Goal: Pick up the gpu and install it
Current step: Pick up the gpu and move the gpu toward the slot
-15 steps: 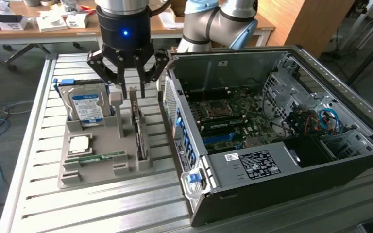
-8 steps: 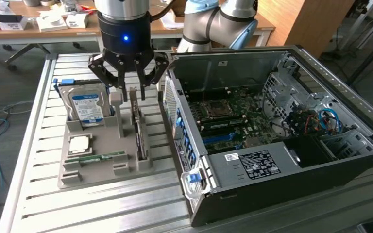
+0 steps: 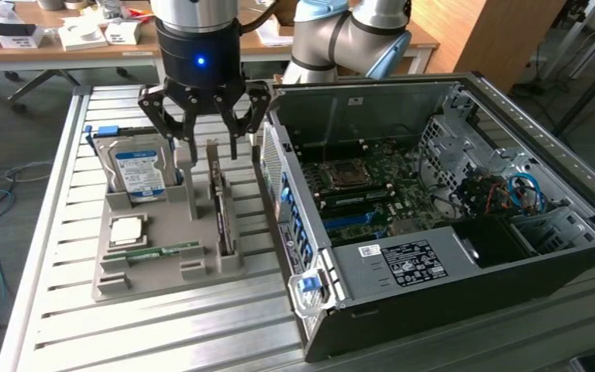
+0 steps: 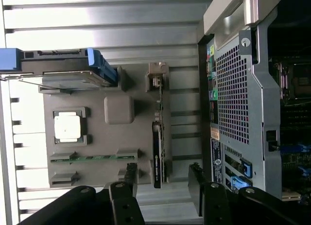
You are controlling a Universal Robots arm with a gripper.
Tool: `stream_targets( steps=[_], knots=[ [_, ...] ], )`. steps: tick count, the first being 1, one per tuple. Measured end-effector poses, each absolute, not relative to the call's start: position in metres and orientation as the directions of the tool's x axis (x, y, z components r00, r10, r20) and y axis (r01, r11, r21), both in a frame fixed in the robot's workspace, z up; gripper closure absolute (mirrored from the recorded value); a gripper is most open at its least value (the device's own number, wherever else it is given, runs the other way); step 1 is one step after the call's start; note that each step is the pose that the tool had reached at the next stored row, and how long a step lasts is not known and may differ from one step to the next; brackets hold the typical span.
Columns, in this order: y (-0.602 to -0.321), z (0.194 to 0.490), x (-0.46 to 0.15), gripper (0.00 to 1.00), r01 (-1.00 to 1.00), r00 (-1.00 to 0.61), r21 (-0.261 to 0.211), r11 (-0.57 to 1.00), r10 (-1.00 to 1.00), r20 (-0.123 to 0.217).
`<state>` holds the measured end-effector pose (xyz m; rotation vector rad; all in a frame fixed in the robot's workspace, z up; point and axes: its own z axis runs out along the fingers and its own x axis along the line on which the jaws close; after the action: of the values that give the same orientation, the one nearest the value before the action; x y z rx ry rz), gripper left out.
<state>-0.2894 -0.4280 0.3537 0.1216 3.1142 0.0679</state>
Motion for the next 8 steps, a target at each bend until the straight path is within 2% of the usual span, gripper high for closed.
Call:
stream_targets(
  steps=[8],
  knots=[
    [-0.428,0.343,-0.289,0.45,0.077,-0.997,0.048,0.996,0.079,-0.022]
  ],
)
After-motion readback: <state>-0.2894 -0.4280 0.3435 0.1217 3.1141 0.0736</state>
